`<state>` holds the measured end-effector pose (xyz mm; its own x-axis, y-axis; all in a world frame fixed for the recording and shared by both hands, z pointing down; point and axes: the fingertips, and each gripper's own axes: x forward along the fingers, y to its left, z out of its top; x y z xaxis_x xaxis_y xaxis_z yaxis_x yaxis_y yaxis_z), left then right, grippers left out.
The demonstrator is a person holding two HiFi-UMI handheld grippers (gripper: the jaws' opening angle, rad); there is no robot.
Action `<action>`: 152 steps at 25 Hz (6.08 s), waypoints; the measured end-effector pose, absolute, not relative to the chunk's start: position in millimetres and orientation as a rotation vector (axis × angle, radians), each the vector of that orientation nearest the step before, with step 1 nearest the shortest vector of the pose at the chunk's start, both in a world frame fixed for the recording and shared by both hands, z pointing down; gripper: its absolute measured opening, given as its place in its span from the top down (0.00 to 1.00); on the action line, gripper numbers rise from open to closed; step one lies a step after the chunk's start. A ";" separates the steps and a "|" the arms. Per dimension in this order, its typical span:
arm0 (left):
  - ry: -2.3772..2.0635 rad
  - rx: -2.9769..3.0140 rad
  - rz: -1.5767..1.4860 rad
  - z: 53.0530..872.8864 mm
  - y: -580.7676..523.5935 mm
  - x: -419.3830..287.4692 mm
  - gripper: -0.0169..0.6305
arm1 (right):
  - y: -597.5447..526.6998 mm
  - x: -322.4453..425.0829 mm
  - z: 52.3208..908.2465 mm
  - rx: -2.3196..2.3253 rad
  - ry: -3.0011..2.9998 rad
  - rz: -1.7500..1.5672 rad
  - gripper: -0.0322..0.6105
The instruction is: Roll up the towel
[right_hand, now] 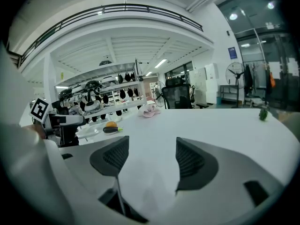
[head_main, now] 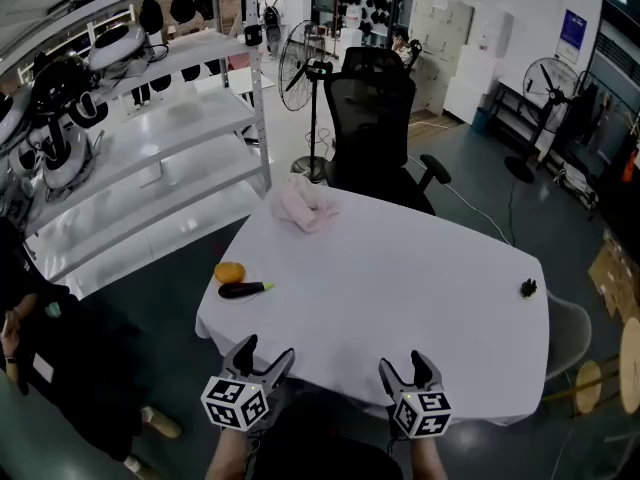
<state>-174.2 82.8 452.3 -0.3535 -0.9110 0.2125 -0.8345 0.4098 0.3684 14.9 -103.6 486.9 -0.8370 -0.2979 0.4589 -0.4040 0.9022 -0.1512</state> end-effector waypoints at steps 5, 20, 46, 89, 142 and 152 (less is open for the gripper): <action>-2.268 1.481 -0.258 461.9 92.9 -171.8 0.39 | -90.6 12.9 503.8 0.489 -2.599 0.376 0.46; -2.206 1.615 -0.235 437.8 13.6 -242.3 0.39 | -146.2 -69.8 480.0 0.489 -2.616 0.315 0.46; -2.208 1.419 -0.283 478.9 -141.1 -456.2 0.39 | -264.1 -295.8 491.4 0.272 -2.621 0.368 0.47; -2.060 1.383 -0.234 528.4 -197.7 -489.9 0.86 | -286.9 -411.4 515.8 0.090 -2.620 0.099 0.91; -1.737 2.068 0.101 420.2 -146.8 -82.5 0.86 | -287.6 58.2 376.4 0.469 -2.691 -0.174 0.91; -1.761 2.082 0.252 414.6 -126.9 -103.4 0.86 | -334.8 116.5 370.7 0.657 -2.634 -0.198 0.91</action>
<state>-103.4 -126.9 414.6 0.1901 -0.9024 0.3867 -0.9747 -0.1262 0.1846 116.5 -334.8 370.7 -0.8015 -0.4767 0.3610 -0.4173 0.8783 0.2333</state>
